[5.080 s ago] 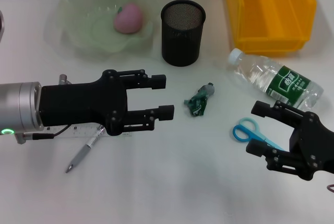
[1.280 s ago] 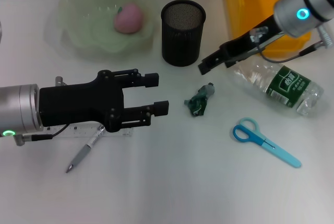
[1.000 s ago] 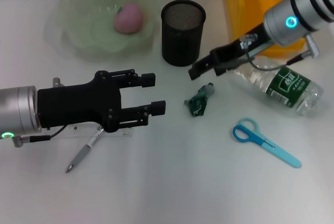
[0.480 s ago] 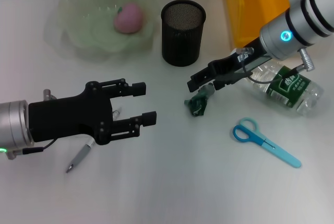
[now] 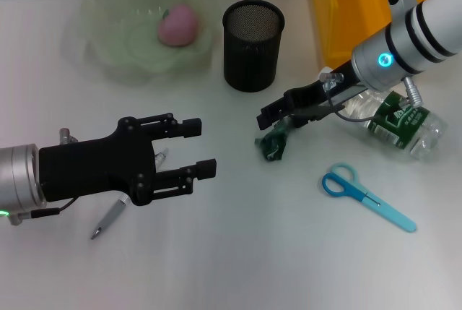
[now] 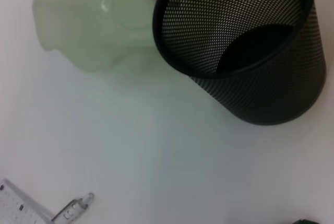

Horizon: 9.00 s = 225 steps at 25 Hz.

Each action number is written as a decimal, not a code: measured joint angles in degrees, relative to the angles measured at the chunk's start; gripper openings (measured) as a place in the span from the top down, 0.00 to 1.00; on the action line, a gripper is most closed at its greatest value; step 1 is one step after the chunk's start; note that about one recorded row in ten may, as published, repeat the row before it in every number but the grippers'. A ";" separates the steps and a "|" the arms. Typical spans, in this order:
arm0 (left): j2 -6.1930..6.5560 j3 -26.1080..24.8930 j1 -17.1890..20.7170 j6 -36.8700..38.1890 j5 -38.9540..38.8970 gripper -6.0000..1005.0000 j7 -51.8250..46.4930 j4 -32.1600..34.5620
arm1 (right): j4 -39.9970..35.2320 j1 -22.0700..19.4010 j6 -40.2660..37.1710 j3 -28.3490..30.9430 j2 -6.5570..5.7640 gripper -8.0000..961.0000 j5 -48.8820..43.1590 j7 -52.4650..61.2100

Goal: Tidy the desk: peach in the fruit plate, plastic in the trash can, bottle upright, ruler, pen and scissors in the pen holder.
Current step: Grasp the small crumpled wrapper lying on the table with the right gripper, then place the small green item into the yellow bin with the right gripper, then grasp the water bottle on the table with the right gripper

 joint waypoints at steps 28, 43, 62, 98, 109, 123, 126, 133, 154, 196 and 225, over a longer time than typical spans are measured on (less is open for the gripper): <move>0.00 0.00 -0.07 -0.96 -0.59 0.33 1.36 -0.09 | 2.71 2.26 1.38 -2.96 0.24 0.18 -0.14 -0.82; 0.00 0.00 -0.37 -1.91 -0.62 0.34 1.36 -0.17 | 2.64 2.27 1.09 -2.99 0.22 0.52 -0.08 -1.71; 0.00 0.00 -0.65 -3.05 -0.66 0.33 1.53 -0.79 | 2.84 3.12 0.84 -6.19 0.52 0.71 0.16 -2.26; -0.10 -0.70 -1.25 -3.69 -5.34 0.34 1.53 -2.25 | -21.92 -30.74 -13.93 6.34 -0.31 0.99 43.12 -41.59; -0.19 -0.66 -4.14 -3.99 -9.34 0.34 4.22 -8.16 | -8.76 -33.46 -10.86 22.90 -0.50 0.99 56.98 -64.68; -0.17 -0.71 -5.21 -4.06 -10.46 0.34 4.24 -8.89 | -7.54 -27.22 8.66 18.99 -0.74 0.96 50.68 -60.53; -0.17 -0.70 -5.21 -4.12 -10.46 0.34 4.21 -9.04 | -7.80 -27.00 9.38 19.00 -0.68 0.91 50.56 -60.47; -0.17 -0.70 -5.03 -4.12 -10.47 0.34 4.14 -9.05 | -7.97 -27.18 9.13 19.04 -0.82 0.78 50.53 -60.43; -0.18 -0.69 -5.18 -4.12 -10.55 0.34 4.34 -9.05 | -59.46 -26.56 -30.59 17.39 -2.09 0.19 9.28 -17.47; -0.18 -0.60 -3.94 -0.81 -10.51 0.34 4.34 -9.72 | -39.93 -11.35 -27.82 -5.66 -3.33 0.19 -17.84 -14.95; -0.18 -0.70 -3.79 -0.80 -10.54 0.34 5.05 -10.37 | -28.04 -9.72 -11.37 -7.48 -0.34 0.19 -19.88 -15.06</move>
